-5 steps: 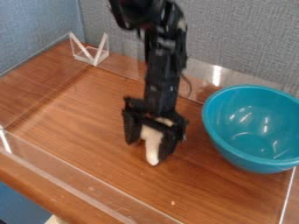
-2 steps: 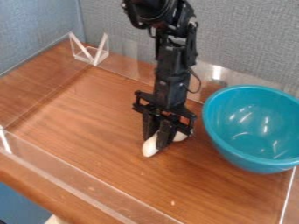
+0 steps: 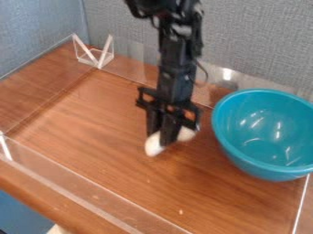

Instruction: Put the mushroom in the blue bowl

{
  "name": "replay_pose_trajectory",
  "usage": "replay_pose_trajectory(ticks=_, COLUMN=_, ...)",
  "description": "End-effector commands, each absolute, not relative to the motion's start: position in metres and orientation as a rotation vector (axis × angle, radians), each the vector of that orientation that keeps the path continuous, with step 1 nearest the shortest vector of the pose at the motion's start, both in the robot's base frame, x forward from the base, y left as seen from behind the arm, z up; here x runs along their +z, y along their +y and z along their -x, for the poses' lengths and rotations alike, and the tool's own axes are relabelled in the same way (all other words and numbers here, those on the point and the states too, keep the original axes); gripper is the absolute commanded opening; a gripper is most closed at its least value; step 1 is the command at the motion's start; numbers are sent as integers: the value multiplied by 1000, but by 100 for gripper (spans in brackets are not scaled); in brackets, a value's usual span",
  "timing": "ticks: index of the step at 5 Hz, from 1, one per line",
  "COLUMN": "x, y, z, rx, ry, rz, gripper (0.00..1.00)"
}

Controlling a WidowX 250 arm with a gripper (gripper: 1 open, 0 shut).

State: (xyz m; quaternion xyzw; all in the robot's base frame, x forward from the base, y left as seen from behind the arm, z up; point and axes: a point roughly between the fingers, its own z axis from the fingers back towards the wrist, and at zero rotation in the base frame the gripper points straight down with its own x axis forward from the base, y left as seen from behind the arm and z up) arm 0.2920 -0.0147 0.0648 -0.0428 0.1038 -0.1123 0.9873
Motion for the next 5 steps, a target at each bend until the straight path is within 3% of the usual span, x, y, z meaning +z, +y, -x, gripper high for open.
replay_pose_trajectory(ticks=1, x=106, y=-7, z=-293, rx=-259, ry=130, rz=81, gripper=0)
replay_pose_trajectory(ticks=2, x=97, y=-20, z=-287, rx=-226, ry=138, rz=88, gripper=0)
replay_pose_trajectory(ticks=3, x=88, y=-32, z=-284, rx=-185, ry=151, rz=93, gripper=100)
replay_pose_trajectory(ticks=4, x=82, y=-28, z=-284, rx=-194, ry=161, rz=94, gripper=0)
replay_pose_trajectory(ticks=5, x=80, y=-24, z=-286, rx=-198, ry=153, rz=96, gripper=0)
